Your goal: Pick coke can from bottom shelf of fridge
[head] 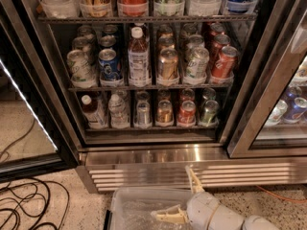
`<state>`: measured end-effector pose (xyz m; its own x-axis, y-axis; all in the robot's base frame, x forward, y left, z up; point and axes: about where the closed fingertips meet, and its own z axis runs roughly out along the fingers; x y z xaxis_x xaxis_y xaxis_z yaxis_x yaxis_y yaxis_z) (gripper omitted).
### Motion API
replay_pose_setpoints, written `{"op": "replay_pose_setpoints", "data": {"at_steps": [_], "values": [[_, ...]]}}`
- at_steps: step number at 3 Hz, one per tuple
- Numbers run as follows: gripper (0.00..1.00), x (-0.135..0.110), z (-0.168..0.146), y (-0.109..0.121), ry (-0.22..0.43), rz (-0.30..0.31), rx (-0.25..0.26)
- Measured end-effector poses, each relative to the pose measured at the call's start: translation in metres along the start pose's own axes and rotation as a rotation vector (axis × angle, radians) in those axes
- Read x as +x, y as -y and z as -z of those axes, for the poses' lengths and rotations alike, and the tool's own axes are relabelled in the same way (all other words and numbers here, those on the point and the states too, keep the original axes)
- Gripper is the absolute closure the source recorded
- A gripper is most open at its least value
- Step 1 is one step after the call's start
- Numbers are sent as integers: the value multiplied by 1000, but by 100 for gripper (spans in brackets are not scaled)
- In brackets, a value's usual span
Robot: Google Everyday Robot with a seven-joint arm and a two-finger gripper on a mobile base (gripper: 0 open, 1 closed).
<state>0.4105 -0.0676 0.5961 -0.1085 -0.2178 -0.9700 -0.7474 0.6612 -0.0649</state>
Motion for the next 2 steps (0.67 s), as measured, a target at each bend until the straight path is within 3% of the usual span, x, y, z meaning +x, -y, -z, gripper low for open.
{"op": "replay_pose_setpoints", "data": {"at_steps": [1,2], "values": [[0,0,0,0,0,0,0],[0,-10,-8,11,36,50,45]]}}
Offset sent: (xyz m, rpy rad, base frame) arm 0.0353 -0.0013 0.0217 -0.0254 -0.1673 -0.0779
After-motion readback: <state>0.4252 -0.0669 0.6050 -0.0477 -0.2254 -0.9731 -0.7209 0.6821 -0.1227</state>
